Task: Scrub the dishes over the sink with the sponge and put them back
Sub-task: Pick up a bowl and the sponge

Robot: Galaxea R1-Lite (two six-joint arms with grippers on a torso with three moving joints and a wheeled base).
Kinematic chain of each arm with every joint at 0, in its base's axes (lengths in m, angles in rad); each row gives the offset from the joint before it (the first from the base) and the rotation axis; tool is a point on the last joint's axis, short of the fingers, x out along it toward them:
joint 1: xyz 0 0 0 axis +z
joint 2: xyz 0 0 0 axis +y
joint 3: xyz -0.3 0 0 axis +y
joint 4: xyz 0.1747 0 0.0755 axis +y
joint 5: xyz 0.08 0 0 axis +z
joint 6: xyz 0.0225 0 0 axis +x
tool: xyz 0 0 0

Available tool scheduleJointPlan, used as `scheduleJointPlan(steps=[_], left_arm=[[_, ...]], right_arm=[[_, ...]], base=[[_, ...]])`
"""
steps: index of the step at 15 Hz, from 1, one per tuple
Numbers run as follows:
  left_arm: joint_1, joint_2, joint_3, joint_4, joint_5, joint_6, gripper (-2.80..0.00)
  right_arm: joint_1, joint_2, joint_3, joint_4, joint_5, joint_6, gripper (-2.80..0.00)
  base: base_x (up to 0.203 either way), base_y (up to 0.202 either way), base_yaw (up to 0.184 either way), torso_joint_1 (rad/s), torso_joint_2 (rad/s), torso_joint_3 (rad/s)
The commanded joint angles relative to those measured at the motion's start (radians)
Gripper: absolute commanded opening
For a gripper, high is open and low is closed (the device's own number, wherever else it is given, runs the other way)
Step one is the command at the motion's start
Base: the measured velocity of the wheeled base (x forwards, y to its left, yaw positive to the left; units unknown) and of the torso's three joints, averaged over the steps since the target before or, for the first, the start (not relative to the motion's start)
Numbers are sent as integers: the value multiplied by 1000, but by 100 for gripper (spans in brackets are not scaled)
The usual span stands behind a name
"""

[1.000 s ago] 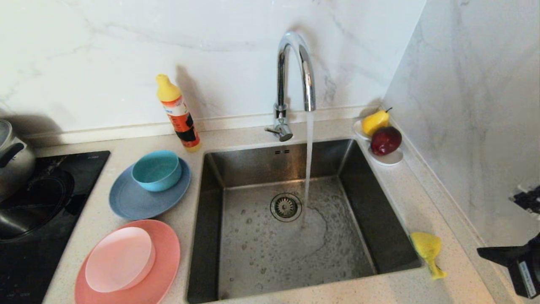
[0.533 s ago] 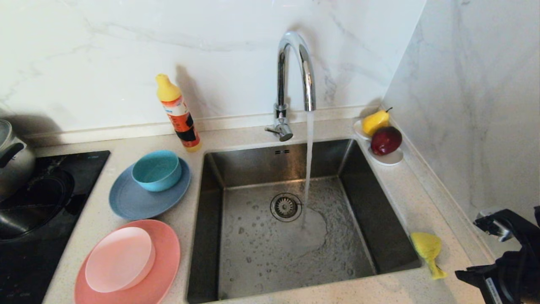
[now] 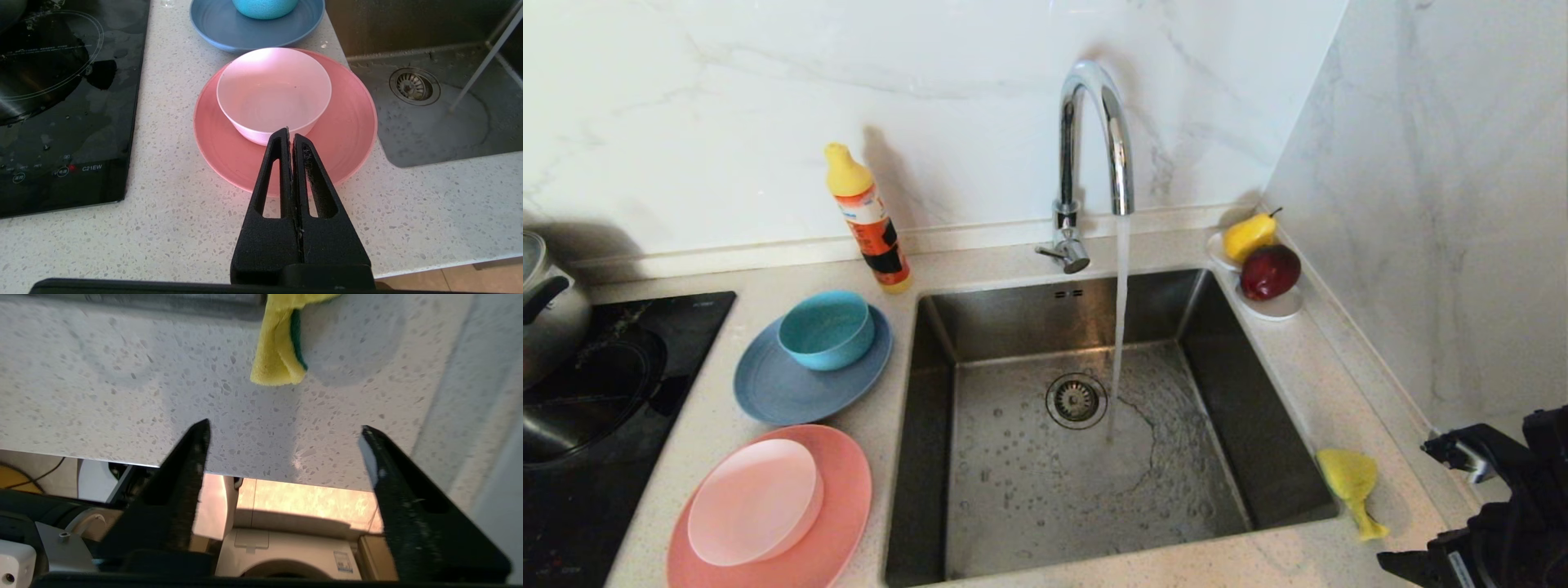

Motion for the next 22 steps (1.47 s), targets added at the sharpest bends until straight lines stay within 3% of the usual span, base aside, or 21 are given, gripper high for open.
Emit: scheduleJointPlan(steps=[1, 5, 12, 17, 22], left_arm=[[0, 2, 0, 0, -1, 0, -280], [0, 2, 0, 0, -1, 0, -280], [0, 2, 0, 0, -1, 0, -280], [0, 2, 0, 0, 1, 0, -280], [0, 2, 0, 0, -1, 0, -280]], right_arm=[[0, 39, 1, -2, -1, 2, 0], [0, 76, 1, -7, -3, 3, 0], [0, 168, 8, -131, -7, -1, 0], [0, 259, -1, -279, -75, 2, 0], [-4, 248, -31, -270, -77, 2, 0]], base=[[0, 0, 0, 0, 0, 0], [0, 0, 0, 0, 0, 0], [0, 0, 0, 0, 0, 0], [0, 0, 0, 0, 0, 0], [0, 0, 0, 0, 0, 0]])
